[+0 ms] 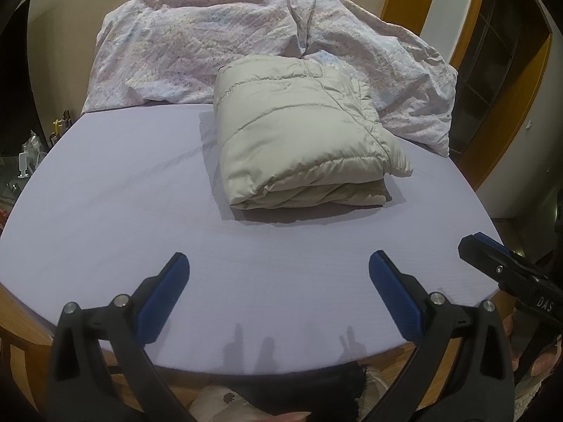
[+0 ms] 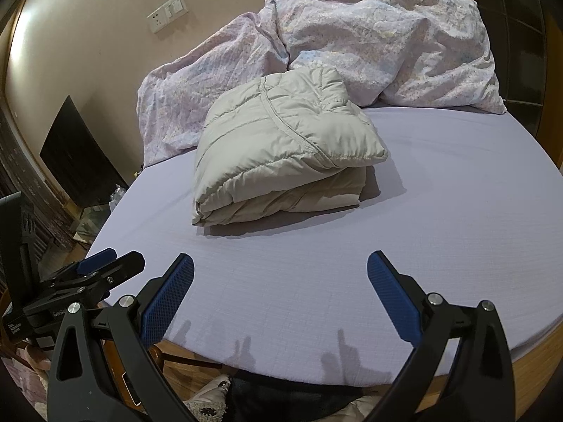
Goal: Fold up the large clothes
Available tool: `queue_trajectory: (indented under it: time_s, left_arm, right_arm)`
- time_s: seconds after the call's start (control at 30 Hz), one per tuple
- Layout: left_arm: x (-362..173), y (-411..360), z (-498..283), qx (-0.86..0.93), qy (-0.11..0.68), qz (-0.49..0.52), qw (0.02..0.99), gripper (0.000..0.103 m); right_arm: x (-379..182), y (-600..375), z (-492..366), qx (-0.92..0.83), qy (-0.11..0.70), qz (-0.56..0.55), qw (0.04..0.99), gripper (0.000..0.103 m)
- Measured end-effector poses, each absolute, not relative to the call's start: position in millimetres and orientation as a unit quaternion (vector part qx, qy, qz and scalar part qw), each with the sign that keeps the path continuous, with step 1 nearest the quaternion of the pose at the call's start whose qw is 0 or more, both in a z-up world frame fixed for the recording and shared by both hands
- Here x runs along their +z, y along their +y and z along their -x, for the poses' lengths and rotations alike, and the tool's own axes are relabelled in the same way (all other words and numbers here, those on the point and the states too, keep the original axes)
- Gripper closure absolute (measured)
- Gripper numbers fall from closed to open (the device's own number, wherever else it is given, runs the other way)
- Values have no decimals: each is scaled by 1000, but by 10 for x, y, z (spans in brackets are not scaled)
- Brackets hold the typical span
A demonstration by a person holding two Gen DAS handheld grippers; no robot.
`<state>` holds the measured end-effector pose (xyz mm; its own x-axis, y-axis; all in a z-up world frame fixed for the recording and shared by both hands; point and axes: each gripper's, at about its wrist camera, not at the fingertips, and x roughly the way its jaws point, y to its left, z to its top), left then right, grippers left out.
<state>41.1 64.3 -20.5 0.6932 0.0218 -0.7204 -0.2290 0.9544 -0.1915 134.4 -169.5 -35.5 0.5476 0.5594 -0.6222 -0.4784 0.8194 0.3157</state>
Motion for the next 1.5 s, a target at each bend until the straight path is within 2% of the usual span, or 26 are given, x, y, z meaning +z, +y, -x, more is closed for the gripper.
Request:
queue_trajectory:
  time_s: [1.5]
  left_arm:
    - [-181,591,-476,60,388,134,910,2]
  right_arm:
    - [-373,-1710,-1375,299,376,-59,875,2]
